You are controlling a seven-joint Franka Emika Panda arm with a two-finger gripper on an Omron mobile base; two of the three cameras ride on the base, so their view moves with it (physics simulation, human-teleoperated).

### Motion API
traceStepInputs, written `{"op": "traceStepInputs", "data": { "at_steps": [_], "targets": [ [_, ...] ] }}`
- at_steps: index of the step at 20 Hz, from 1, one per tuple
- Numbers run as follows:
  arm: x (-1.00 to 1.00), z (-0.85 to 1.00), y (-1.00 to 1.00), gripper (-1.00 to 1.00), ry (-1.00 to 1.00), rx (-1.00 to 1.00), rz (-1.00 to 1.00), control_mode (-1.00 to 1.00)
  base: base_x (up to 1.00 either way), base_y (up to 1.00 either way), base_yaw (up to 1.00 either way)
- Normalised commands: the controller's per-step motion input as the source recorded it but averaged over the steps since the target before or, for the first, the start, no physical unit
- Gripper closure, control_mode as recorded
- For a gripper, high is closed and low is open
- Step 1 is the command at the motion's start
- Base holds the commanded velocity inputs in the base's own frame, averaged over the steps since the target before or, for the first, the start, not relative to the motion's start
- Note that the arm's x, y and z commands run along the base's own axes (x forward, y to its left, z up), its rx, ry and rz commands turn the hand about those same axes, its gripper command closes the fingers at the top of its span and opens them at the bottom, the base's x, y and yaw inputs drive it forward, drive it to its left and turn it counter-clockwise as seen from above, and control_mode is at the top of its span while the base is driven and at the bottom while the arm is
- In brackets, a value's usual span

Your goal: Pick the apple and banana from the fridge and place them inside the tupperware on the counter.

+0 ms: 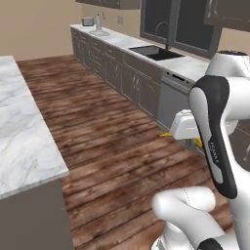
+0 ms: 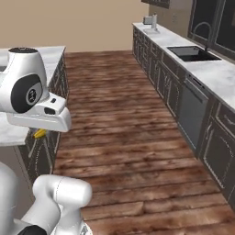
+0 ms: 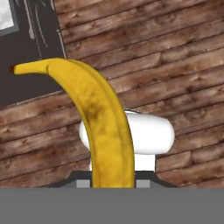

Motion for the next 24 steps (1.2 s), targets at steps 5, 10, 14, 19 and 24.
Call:
{"op": "traceStepInputs", "data": {
  "at_steps": [5,10,14,19,24],
  "targets": [
    [0.0,0.0,0.0,1.0,0.0,0.0,0.0,1.0,0.0,0.0,0.27],
    [0.0,0.0,0.0,1.0,0.0,0.0,0.0,1.0,0.0,0.0,0.26],
    [0.0,0.0,0.0,1.0,0.0,0.0,0.0,1.0,0.0,0.0,0.26],
    [0.0,0.0,0.0,1.0,0.0,0.0,0.0,1.0,0.0,0.0,0.26],
    [0.0,0.0,0.0,1.0,0.0,0.0,0.0,1.0,0.02,0.0,0.21]
  ]
}}
